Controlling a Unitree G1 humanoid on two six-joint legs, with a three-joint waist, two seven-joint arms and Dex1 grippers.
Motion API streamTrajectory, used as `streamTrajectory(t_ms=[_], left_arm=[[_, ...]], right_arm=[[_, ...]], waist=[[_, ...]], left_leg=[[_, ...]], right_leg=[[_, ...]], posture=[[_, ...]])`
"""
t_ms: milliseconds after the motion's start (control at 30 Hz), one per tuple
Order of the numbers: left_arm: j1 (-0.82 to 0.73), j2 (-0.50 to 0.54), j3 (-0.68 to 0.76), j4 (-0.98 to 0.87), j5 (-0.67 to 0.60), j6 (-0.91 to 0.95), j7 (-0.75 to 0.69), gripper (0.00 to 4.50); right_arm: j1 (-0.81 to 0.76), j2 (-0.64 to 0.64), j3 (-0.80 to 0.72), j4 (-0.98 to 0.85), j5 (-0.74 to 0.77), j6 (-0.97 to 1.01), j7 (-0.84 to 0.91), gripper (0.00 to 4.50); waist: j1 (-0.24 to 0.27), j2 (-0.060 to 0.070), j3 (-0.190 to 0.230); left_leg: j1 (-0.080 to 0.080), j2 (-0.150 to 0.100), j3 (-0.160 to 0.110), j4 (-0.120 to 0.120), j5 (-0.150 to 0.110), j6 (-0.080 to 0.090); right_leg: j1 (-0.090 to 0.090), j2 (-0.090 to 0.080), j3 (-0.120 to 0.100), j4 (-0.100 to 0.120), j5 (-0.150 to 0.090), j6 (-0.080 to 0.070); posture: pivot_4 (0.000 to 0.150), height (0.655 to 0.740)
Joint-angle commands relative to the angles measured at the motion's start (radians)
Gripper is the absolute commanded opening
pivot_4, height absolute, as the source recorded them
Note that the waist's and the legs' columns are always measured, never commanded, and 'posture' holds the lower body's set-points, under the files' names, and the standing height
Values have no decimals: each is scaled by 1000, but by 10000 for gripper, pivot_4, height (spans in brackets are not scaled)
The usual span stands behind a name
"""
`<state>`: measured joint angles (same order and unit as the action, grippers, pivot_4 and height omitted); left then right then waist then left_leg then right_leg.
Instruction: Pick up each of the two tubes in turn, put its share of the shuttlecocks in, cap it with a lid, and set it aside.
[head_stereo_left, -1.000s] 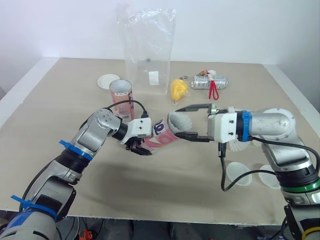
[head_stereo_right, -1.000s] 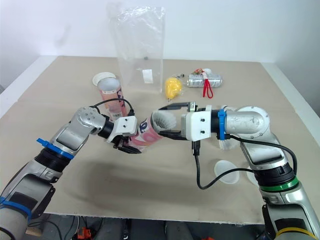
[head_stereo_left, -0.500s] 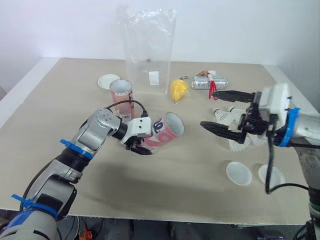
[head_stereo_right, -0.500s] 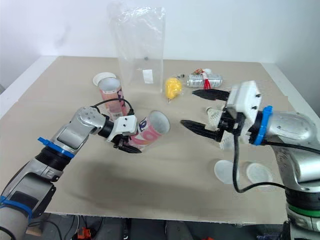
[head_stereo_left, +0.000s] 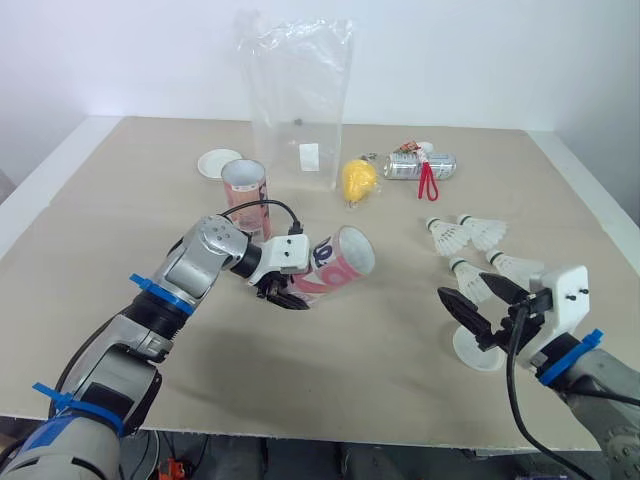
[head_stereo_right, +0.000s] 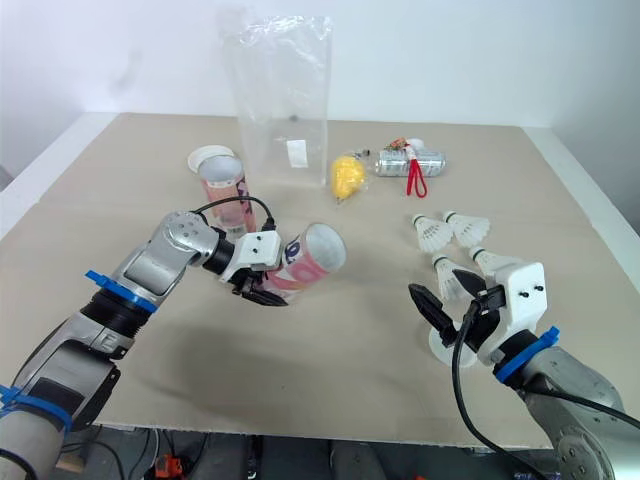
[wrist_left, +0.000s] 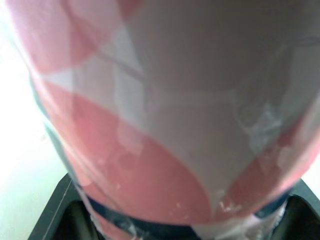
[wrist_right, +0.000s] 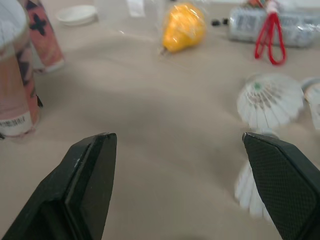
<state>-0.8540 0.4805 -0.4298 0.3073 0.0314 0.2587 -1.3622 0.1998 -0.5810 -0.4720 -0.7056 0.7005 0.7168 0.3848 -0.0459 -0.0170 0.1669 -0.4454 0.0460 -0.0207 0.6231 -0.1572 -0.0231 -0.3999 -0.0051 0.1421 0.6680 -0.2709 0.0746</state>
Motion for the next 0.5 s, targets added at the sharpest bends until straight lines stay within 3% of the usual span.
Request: streamTrajectory(t_ms=[33,500], left_arm=[[-23,-7,0,-3,-1,-11,-6,29749],[-4,-18,6,-51,-5,15,11,29749]], right_arm=[[15,-2,-30,-11,-14,-9,-20,43285],[-125,18,73,261,-103,-67,-1,43285]], waist=[[0,0,0],[-1,0,0]], left_leg=[[0,0,0,0,0,0],[0,0,0,-1,0,0]], right_leg=[[0,0,0,0,0,0],[0,1,-1,0,0,0]], posture=[[1500,7400],[1500,7400]])
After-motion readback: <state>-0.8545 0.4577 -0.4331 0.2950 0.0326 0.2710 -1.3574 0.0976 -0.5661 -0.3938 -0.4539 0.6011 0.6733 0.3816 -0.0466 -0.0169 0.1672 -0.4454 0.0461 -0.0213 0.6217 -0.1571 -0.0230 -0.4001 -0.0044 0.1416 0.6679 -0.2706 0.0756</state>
